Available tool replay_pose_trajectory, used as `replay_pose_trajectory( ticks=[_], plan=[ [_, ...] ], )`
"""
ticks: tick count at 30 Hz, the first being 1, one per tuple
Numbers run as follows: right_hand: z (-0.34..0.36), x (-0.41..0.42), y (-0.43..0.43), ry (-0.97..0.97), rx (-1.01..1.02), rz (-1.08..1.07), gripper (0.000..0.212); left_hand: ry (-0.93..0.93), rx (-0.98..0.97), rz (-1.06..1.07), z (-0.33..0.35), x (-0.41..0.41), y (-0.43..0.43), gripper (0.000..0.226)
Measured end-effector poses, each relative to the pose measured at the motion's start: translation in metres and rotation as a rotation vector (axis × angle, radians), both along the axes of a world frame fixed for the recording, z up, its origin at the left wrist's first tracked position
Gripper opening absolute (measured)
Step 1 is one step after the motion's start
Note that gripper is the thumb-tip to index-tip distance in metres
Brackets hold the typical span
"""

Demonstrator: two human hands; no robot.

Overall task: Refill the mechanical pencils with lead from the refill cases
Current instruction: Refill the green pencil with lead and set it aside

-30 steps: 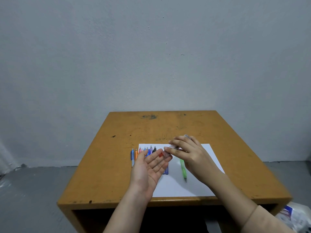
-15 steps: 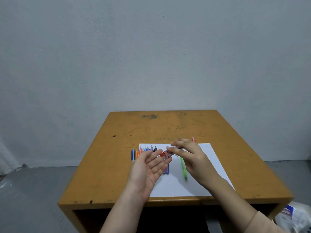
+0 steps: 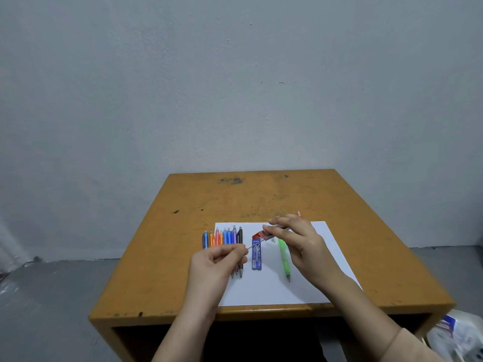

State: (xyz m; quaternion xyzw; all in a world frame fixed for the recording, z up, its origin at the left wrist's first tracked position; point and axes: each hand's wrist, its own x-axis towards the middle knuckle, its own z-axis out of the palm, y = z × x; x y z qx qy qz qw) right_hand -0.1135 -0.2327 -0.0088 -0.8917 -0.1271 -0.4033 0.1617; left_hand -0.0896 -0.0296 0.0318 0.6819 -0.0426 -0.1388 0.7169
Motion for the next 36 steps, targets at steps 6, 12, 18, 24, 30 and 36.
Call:
replay_pose_trajectory(
  ticks=[6,12,18,24,30,36],
  plan=[
    [-0.001,0.001,0.001,0.013,0.008,0.007,0.043,-0.176,0.15,0.051,0.001,0.001,0.001,0.002],
    [-0.002,-0.001,0.002,0.03,0.029,-0.017,0.042,-0.241,0.205,0.064,0.003,0.001,-0.003,0.005],
    [-0.005,-0.004,0.003,0.04,0.065,-0.041,0.04,-0.285,0.238,0.092,0.004,0.004,-0.007,0.002],
    [-0.011,-0.005,0.002,0.057,0.183,-0.052,0.039,-0.313,0.271,0.092,0.001,0.006,-0.01,0.001],
    [-0.018,-0.006,0.0,0.064,0.244,-0.076,0.047,-0.407,0.363,0.084,0.0,0.01,-0.008,0.004],
    [-0.022,-0.007,-0.003,0.081,0.289,-0.102,0.047,-0.58,0.491,0.063,-0.004,0.016,-0.004,0.013]
  ],
)
